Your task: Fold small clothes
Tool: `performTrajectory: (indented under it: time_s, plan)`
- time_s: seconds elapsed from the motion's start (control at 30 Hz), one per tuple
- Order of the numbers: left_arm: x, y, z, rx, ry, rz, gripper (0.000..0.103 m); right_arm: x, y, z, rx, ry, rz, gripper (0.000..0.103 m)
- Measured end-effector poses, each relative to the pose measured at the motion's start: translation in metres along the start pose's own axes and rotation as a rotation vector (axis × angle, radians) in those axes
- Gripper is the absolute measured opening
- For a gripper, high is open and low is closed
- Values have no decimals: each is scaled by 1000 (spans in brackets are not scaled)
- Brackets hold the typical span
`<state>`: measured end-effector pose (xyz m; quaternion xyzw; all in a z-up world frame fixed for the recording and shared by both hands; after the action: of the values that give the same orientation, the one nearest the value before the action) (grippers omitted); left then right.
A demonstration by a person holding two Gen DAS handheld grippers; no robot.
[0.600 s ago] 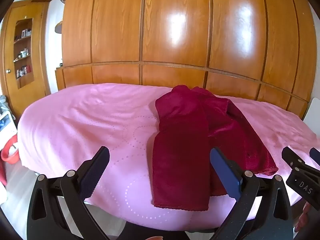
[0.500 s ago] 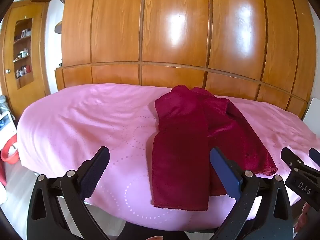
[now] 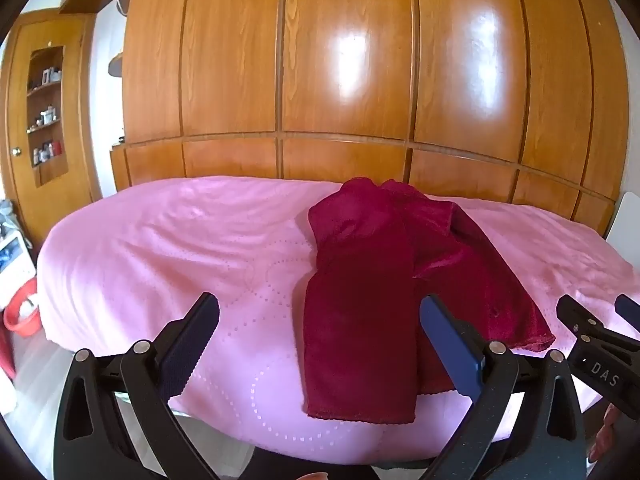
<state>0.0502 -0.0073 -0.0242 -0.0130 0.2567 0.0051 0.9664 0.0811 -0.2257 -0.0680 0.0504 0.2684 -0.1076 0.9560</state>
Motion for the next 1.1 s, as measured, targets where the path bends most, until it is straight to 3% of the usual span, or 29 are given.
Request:
performTrajectory:
  time_s: [0.73, 1.1]
  plan:
    - [-8, -9, 3, 37, -35, -6, 100, 6, -1, -4, 5, 33, 18, 101]
    - [-6, -8, 4, 32, -27, -9, 100, -1, 2, -2, -11, 3, -3, 101]
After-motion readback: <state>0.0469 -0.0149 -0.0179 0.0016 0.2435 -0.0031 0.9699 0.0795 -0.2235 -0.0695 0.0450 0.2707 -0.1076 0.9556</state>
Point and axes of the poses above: each gripper's, at about its wrist camera, not at the fingertips, and x roughly the way its jaws point, y to its left, z to its top, the point moved 6 cm from there along x, roughly the way its jaws point, and after that the axes turned 2 degrees about y, right-handed, at the moved point
